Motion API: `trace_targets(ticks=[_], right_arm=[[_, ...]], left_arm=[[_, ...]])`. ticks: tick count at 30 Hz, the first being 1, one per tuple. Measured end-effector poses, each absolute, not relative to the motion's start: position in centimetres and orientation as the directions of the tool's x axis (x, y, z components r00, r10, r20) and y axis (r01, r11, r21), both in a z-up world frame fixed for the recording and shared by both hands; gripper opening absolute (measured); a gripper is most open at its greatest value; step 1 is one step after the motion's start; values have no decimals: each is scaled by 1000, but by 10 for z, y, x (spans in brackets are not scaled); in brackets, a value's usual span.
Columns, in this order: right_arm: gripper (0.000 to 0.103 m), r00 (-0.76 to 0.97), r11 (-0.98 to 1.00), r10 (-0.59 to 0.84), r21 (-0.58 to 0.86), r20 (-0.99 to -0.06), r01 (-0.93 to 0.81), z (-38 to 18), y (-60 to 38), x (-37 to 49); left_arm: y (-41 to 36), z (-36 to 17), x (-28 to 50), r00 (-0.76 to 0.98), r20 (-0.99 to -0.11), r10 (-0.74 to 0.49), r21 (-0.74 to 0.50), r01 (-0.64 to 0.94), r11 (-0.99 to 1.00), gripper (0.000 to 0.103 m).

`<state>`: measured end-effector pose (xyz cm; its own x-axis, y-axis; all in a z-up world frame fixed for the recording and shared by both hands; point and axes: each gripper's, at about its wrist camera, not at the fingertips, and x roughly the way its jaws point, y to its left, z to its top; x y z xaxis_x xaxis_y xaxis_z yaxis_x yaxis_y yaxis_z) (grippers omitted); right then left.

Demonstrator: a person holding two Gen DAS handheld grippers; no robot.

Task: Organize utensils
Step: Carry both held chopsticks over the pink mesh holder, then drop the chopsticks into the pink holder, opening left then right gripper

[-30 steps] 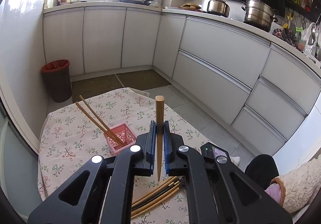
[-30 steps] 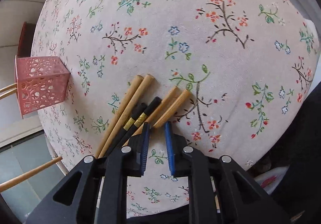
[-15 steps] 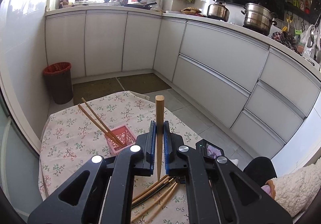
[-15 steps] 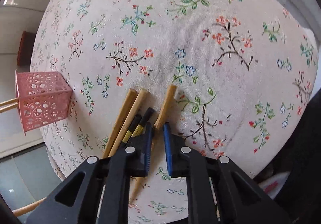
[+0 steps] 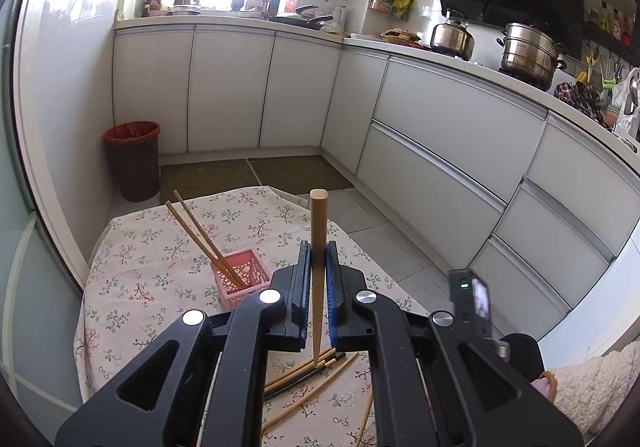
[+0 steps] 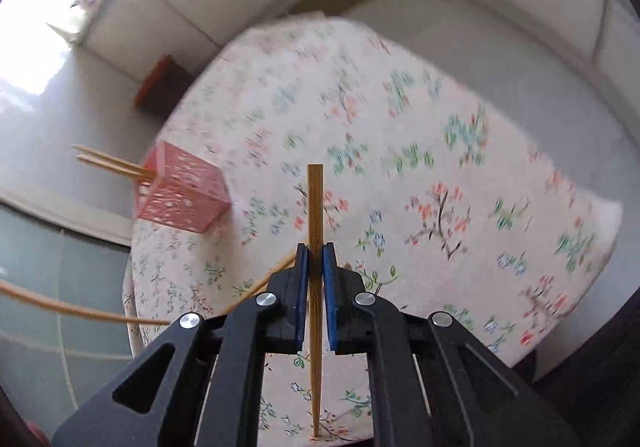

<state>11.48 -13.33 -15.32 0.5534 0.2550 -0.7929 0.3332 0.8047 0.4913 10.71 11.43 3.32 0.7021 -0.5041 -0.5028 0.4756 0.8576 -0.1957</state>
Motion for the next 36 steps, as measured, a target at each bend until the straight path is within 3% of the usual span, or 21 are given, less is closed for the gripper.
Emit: trace_targets(ticks=[12,23,29,36], right_arm=[[8,780,908,234,417,-581,38,-28,-112,83],[8,899,900,227,434,-375,-46,68,-108,143],[8,931,912,230,397,-284,-104,87,-81,187],[8,936,937,226,323,-270,-133,54,-45,231]], left_arm=[[105,49,106,724,-531,-440,-201,397,896,6],[121,90,144,822,-455,-342,-184,289,940,6],[131,85,186,853,-435,-287,-203,218,955,6],[134,43,232,829,-489,-273,-225,182,957,7]])
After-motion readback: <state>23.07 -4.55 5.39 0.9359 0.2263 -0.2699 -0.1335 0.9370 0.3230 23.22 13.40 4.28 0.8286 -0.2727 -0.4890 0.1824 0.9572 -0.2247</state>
